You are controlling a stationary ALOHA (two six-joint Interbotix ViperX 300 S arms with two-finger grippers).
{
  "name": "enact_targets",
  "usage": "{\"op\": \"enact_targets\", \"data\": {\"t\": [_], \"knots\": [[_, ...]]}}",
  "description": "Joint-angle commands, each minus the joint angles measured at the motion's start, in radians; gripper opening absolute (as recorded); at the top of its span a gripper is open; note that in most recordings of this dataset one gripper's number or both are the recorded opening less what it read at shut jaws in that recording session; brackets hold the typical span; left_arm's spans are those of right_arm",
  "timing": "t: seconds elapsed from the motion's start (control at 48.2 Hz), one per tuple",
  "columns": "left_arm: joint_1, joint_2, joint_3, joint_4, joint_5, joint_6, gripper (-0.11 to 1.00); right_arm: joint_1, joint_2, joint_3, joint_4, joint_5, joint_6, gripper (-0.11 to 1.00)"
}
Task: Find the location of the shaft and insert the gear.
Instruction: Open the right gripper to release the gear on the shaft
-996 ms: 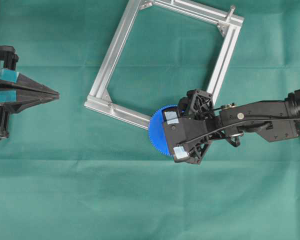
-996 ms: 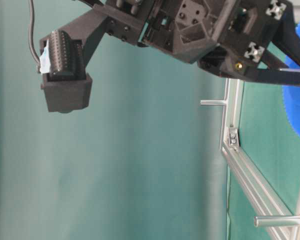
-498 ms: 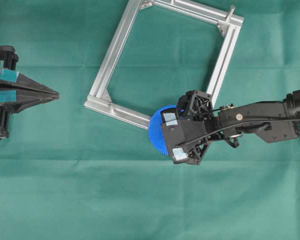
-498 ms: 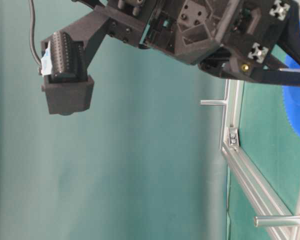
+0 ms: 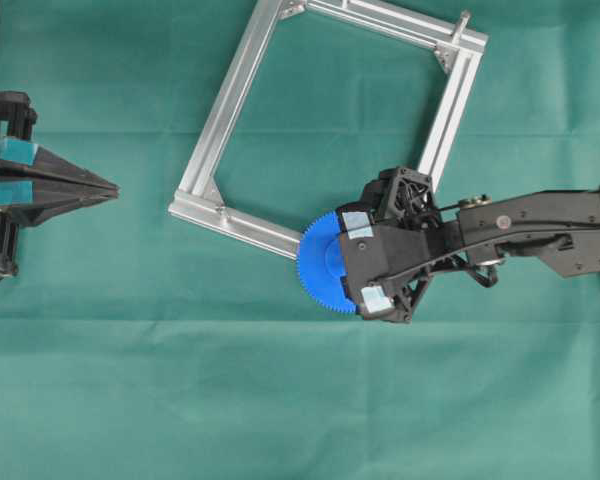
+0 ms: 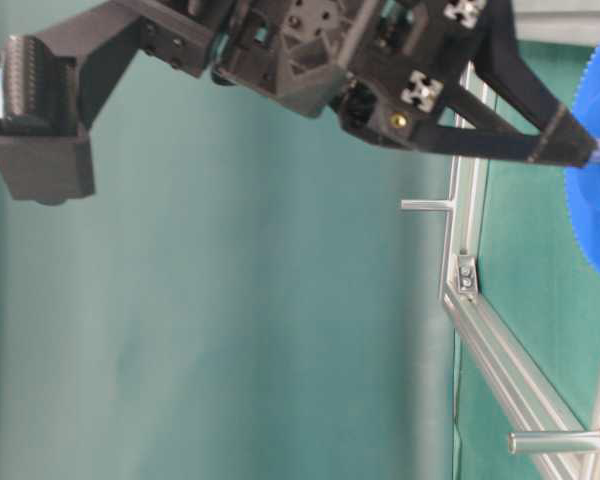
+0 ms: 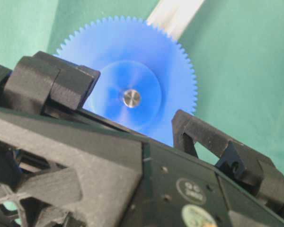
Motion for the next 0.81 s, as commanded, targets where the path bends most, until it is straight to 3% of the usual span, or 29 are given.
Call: {"op": "enact_targets", "data": {"t": [0.0, 0.789], "knots": [[-0.003, 0.009, -0.025, -0.003, -0.003, -0.002, 0.0, 0.002, -0.035, -0.011, -0.012, 0.008, -0.002, 0.86], [-0.002, 0.009, -0.025, -0.003, 0.003, -0.002, 0.0, 0.002, -0.216, 0.057, -0.044, -0.012, -0.002, 0.86]]}}
